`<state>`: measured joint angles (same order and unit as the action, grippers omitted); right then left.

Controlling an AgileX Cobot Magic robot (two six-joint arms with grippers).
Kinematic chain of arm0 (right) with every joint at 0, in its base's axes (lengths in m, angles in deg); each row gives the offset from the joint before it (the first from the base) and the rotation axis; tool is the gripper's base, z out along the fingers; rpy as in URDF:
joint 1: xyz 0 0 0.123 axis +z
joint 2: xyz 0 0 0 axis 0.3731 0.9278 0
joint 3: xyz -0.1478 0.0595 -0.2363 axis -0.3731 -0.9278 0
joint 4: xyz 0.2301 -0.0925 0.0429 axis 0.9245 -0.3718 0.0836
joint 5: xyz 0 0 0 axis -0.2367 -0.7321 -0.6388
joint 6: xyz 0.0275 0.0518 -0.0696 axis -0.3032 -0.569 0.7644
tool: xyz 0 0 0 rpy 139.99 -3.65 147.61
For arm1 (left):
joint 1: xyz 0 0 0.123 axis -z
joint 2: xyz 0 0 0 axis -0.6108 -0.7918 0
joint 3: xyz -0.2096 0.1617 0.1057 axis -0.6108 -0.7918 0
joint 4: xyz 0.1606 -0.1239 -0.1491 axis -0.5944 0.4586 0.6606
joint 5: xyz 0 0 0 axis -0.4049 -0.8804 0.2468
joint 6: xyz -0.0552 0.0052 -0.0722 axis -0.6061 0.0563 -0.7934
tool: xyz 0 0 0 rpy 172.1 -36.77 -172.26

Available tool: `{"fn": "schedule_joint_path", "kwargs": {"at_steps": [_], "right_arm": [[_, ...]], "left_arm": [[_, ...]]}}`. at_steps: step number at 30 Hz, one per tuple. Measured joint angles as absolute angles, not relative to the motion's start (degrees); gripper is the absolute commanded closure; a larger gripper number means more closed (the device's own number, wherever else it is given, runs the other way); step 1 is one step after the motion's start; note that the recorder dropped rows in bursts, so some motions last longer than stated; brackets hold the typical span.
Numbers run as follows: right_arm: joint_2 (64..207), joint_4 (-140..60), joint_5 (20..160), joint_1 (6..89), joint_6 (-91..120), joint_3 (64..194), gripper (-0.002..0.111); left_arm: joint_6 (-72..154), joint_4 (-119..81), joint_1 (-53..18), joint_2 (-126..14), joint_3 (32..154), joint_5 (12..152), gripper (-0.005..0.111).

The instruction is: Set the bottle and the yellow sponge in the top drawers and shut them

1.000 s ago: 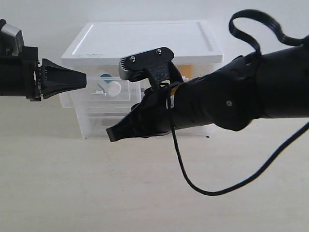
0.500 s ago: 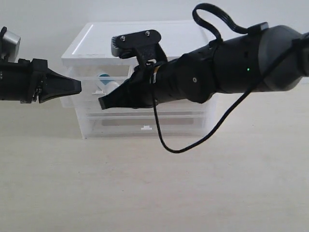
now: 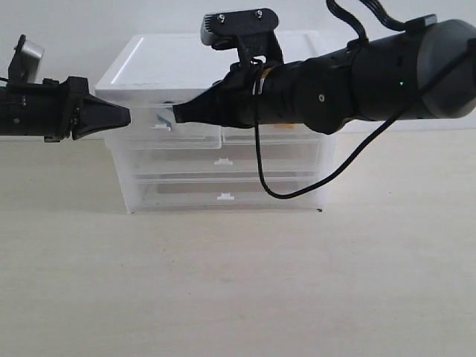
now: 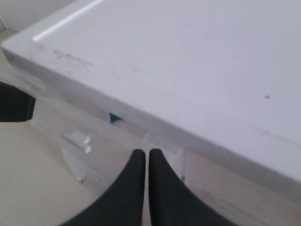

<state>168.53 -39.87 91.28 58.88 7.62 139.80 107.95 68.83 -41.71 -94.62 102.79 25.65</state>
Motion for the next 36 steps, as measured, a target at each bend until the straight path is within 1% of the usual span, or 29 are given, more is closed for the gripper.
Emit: {"fn": "schedule_joint_path", "kwargs": {"at_steps": [6,11,16,20,25,32,36], "right_arm": [[168.5,-39.9,92.4,58.9,7.0,139.8,0.108],[168.5,-39.9,89.7,58.9,5.8,139.8,0.108],[167.3,-39.9,84.8,58.9,5.5,139.7,0.108],[163.4,-39.9,85.0,58.9,5.4,136.4,0.108],[155.4,-40.3,90.6,58.9,4.4,127.4,0.108],[140.8,-39.9,101.1,58.9,-0.6,107.7,0.108],[132.4,-39.9,102.4,58.9,-2.2,98.8,0.108]], "left_arm": [[107.0,68.0,-41.7,-94.9,105.7,25.8,0.103],[104.8,68.4,-41.7,-94.9,106.6,24.0,0.103],[101.1,64.9,-41.7,-94.4,106.5,22.1,0.103],[100.5,64.3,-41.8,-91.1,104.0,21.5,0.103],[102.3,66.5,-42.6,-83.5,96.0,21.4,0.103],[113.1,78.1,-42.6,-69.5,75.5,18.0,0.103],[115.2,79.5,-42.6,-64.0,65.7,16.0,0.103]]}}
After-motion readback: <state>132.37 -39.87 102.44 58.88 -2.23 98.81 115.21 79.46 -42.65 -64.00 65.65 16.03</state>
